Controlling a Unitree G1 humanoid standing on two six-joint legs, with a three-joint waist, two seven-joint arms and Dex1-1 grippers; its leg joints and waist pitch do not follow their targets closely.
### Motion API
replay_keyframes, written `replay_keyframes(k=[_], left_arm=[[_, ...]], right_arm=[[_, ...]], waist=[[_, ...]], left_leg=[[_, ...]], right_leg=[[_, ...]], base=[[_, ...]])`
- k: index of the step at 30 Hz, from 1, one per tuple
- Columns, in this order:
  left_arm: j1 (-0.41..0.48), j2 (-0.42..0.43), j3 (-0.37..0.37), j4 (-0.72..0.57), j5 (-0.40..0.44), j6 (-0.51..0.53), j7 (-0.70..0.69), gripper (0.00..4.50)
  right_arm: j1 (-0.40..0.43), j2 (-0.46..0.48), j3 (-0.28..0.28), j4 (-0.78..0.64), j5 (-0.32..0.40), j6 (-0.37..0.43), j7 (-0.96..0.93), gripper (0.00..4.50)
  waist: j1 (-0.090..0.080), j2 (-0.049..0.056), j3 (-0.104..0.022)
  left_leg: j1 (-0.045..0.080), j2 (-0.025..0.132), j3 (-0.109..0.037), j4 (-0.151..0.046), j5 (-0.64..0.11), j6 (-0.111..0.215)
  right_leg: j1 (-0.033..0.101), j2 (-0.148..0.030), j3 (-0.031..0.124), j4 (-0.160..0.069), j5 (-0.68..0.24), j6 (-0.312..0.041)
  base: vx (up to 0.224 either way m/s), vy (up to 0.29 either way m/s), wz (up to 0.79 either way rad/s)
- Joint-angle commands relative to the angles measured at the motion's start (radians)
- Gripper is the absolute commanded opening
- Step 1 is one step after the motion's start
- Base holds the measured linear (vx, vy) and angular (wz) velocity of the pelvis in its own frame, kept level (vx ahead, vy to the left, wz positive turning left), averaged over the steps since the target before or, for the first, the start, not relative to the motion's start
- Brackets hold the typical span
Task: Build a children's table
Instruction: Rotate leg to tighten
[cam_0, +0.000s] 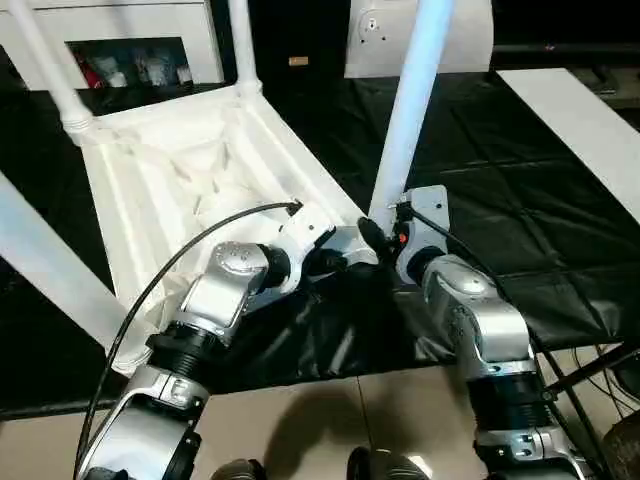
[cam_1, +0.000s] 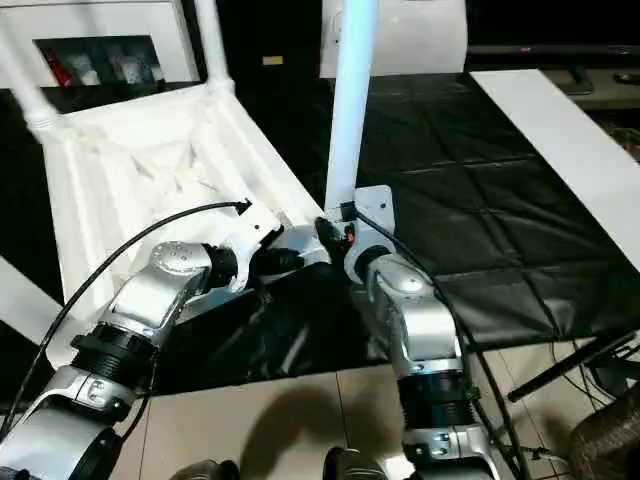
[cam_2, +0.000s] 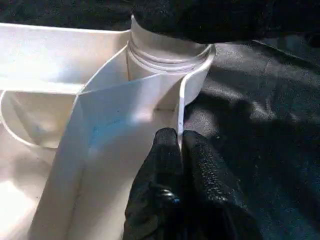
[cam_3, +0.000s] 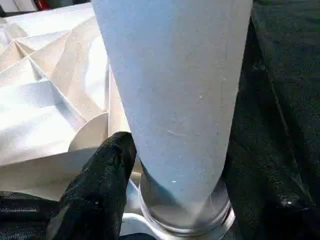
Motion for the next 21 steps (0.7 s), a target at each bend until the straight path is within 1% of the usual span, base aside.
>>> replay_keyframes(k=[1, 2, 3, 4, 5, 6, 7, 8, 9, 10, 11, 12, 13, 14, 15, 16, 17, 21], left_arm=[[-0.004, -0.001, -0.036, -0.031, -0.017, -0.023, -0.024, 0.0], [-0.003, 0.002, -0.037, -0.032, -0.017, -0.025, -0.027, 0.0], [0.002, 0.013, -0.041, -0.034, -0.017, -0.032, -0.036, 0.0], [0.004, 0.016, -0.042, -0.036, -0.017, -0.033, -0.038, 0.0], [0.011, 0.038, -0.047, -0.032, -0.011, -0.052, -0.065, 0.0], [0.015, 0.051, -0.049, -0.03, -0.011, -0.057, -0.081, 0.0], [0.018, 0.059, -0.05, -0.03, -0.01, -0.059, -0.091, 0.0], [0.021, 0.065, -0.05, -0.032, -0.011, -0.059, -0.098, 0.0], [0.026, 0.084, -0.054, -0.032, -0.012, -0.073, -0.123, 0.0], [0.026, 0.084, -0.054, -0.032, -0.012, -0.073, -0.123, 0.0], [0.028, 0.101, -0.06, -0.033, -0.011, -0.089, -0.143, 0.0], [0.033, 0.129, -0.071, -0.033, -0.013, -0.126, -0.181, 0.0], [0.035, 0.148, -0.076, -0.033, -0.017, -0.141, -0.209, 0.0], [0.038, 0.17, -0.086, -0.033, -0.022, -0.179, -0.252, 0.0], [0.04, 0.184, -0.092, -0.032, -0.026, -0.204, -0.281, 0.0], [0.04, 0.189, -0.094, -0.032, -0.027, -0.208, -0.289, 0.0], [0.04, 0.207, -0.103, -0.03, -0.026, -0.216, -0.315, 0.0], [0.045, 0.275, -0.145, -0.034, -0.028, -0.292, -0.447, 0.0]], right_arm=[[0.042, 0.007, 0.099, -0.042, 0.06, -0.001, 0.105, 3.15], [0.046, 0.002, 0.097, -0.047, 0.062, -0.003, 0.11, 3.21], [0.061, -0.013, 0.089, -0.067, 0.069, -0.01, 0.13, 3.33], [0.065, -0.017, 0.087, -0.072, 0.07, -0.012, 0.134, 3.52], [0.092, -0.057, 0.077, -0.108, 0.085, -0.029, 0.184, 3.54], [0.108, -0.086, 0.077, -0.13, 0.094, -0.037, 0.219, 3.57], [0.119, -0.105, 0.077, -0.142, 0.098, -0.043, 0.243, 3.67], [0.127, -0.118, 0.08, -0.153, 0.1, -0.047, 0.261, 3.82], [0.145, -0.151, 0.08, -0.176, 0.111, -0.05, 0.304, 3.93], [0.145, -0.151, 0.08, -0.176, 0.111, -0.05, 0.304, 3.99], [0.159, -0.179, 0.08, -0.193, 0.122, -0.052, 0.339, 4.03], [0.18, -0.221, 0.078, -0.218, 0.139, -0.054, 0.392, 4.13], [0.193, -0.252, 0.075, -0.231, 0.151, -0.057, 0.431, 4.26], [0.201, -0.285, 0.071, -0.237, 0.163, -0.061, 0.474, 4.36], [0.205, -0.306, 0.069, -0.24, 0.171, -0.065, 0.501, 4.42], [0.206, -0.313, 0.069, -0.24, 0.174, -0.067, 0.511, 4.46], [0.209, -0.341, 0.071, -0.243, 0.184, -0.071, 0.549, 4.46], [0.2, -0.415, 0.074, -0.236, 0.213, -0.081, 0.667, 4.46]], waist=[[0.008, 0.001, -0.061], [0.009, 0.001, -0.061], [0.011, 0.007, -0.062], [0.009, 0.004, -0.062], [0.01, 0.003, -0.06], [0.013, 0.004, -0.058], [0.015, 0.004, -0.058], [0.016, 0.011, -0.053], [0.015, 0.007, -0.051], [0.017, 0.008, -0.051], [0.017, 0.004, -0.047], [0.016, 0.005, -0.045], [0.02, 0.001, -0.044], [0.022, 0.004, -0.043], [0.019, 0.003, -0.043], [0.022, 0.004, -0.044], [0.023, 0.005, -0.045], [0.032, 0.004, -0.047]], left_leg=[[-0.005, 0.06, -0.024, -0.052, -0.09, 0.104], [-0.006, 0.062, -0.025, -0.052, -0.081, 0.11], [-0.006, 0.064, -0.025, -0.05, -0.063, 0.123], [-0.008, 0.064, -0.024, -0.048, -0.048, 0.136], [-0.008, 0.065, -0.023, -0.048, -0.054, 0.144], [-0.008, 0.065, -0.024, -0.048, -0.063, 0.146], [-0.006, 0.067, -0.023, -0.048, -0.075, 0.149], [-0.005, 0.068, -0.023, -0.05, -0.091, 0.144], [-0.006, 0.068, -0.023, -0.052, -0.107, 0.139], [-0.006, 0.067, -0.024, -0.052, -0.119, 0.132], [-0.005, 0.067, -0.023, -0.053, -0.147, 0.121], [-0.007, 0.066, -0.023, -0.054, -0.159, 0.115], [-0.006, 0.064, -0.023, -0.054, -0.166, 0.111], [-0.007, 0.066, -0.026, -0.056, -0.163, 0.111], [-0.008, 0.066, -0.024, -0.055, -0.158, 0.112], [-0.005, 0.067, -0.024, -0.054, -0.155, 0.113], [-0.003, 0.069, -0.023, -0.053, -0.138, 0.115], [0.0, 0.071, -0.022, -0.051, -0.109, 0.132]], right_leg=[[0.064, -0.092, 0.062, -0.061, -0.147, -0.208], [0.064, -0.092, 0.062, -0.059, -0.128, -0.21], [0.064, -0.091, 0.062, -0.053, -0.084, -0.221], [0.063, -0.089, 0.061, -0.049, -0.043, -0.234], [0.063, -0.091, 0.06, -0.051, -0.041, -0.242], [0.065, -0.091, 0.059, -0.052, -0.052, -0.24], [0.064, -0.092, 0.06, -0.053, -0.065, -0.241], [0.061, -0.093, 0.06, -0.057, -0.096, -0.24], [0.06, -0.092, 0.059, -0.061, -0.122, -0.236], [0.063, -0.093, 0.058, -0.063, -0.147, -0.229], [0.061, -0.093, 0.059, -0.069, -0.204, -0.215], [0.062, -0.094, 0.059, -0.071, -0.236, -0.207], [0.062, -0.093, 0.061, -0.077, -0.286, -0.177], [0.061, -0.094, 0.06, -0.077, -0.293, -0.171], [0.06, -0.093, 0.061, -0.076, -0.287, -0.171], [0.057, -0.094, 0.062, -0.076, -0.281, -0.173], [0.054, -0.093, 0.062, -0.071, -0.244, -0.191], [0.056, -0.094, 0.063, -0.061, -0.17, -0.215]], base=[[0.0, 0.0, 0.0], [0.0, 0.0, 0.0], [0.0, 0.0, 0.0], [0.0, 0.0, 0.0], [0.0, 0.0, 0.0], [0.0, 0.0, 0.0], [0.0, 0.0, 0.0], [0.0, 0.0, 0.0], [0.0, 0.0, 0.0], [0.0, 0.0, 0.0], [0.0, 0.0, 0.0], [0.0, 0.0, 0.0], [0.0, 0.0, 0.0], [0.0, 0.0, 0.0], [0.0, 0.0, 0.0], [0.0, 0.0, 0.0], [0.0, 0.0, 0.0], [0.0, 0.0, 0.0]])
